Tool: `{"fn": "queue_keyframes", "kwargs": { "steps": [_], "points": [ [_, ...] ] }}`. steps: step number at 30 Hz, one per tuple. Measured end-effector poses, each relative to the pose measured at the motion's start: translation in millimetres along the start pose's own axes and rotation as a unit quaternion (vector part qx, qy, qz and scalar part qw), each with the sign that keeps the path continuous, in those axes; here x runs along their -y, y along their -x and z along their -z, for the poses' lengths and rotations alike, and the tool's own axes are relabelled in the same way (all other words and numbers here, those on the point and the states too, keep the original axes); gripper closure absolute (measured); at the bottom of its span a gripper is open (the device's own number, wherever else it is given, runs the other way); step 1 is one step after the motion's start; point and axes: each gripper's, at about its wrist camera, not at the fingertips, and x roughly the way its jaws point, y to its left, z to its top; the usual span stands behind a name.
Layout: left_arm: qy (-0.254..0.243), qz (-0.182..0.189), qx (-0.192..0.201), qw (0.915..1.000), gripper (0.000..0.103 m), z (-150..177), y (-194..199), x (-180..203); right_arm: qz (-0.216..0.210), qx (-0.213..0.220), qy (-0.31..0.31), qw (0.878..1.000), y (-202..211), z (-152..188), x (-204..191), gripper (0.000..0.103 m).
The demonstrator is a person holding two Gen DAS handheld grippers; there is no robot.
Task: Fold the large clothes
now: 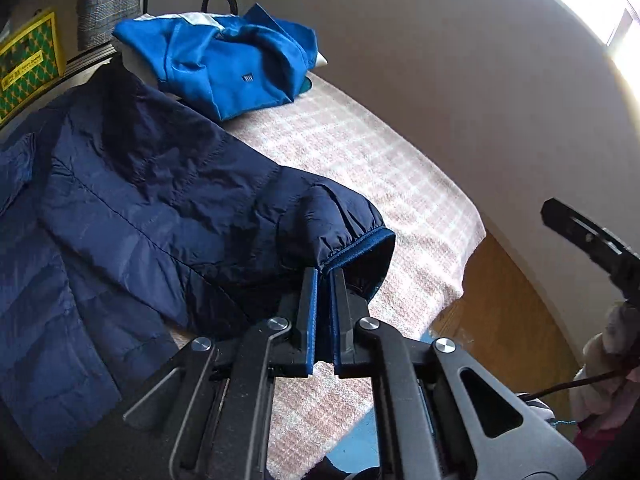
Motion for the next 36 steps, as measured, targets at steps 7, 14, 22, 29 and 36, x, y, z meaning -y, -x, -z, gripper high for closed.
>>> {"fn": "queue_keyframes", "kwargs": {
  "steps": [7,14,22,29,36],
  "points": [
    [0.070,-0.013,0.080,0.9942,0.102,-13.6,104.7,-87.1,-0.038,-0.003,0.053,0.998,-15.9,-12.1,-65.4,0.045],
    [0.173,-0.067,0.135,0.9733,0.103,3.6,183.9,-224.1,-0.087,-0.022,0.123,0.988,-48.0,-13.3,-154.9,0.045],
    [0.238,-0.067,0.115,0.9623,0.103,42.1,195.4,-316.7,-0.115,-0.068,0.149,0.980,-105.9,-2.8,-217.3,0.051],
    [0.246,0.023,0.036,0.9684,0.049,38.5,101.7,-299.3,-0.125,-0.090,0.127,0.980,-115.9,8.1,-199.3,0.048],
    [0.275,0.062,-0.018,0.9594,0.047,22.2,14.2,-279.6,-0.142,-0.072,0.122,0.980,-111.3,19.1,-196.1,0.035]
  ]
}}
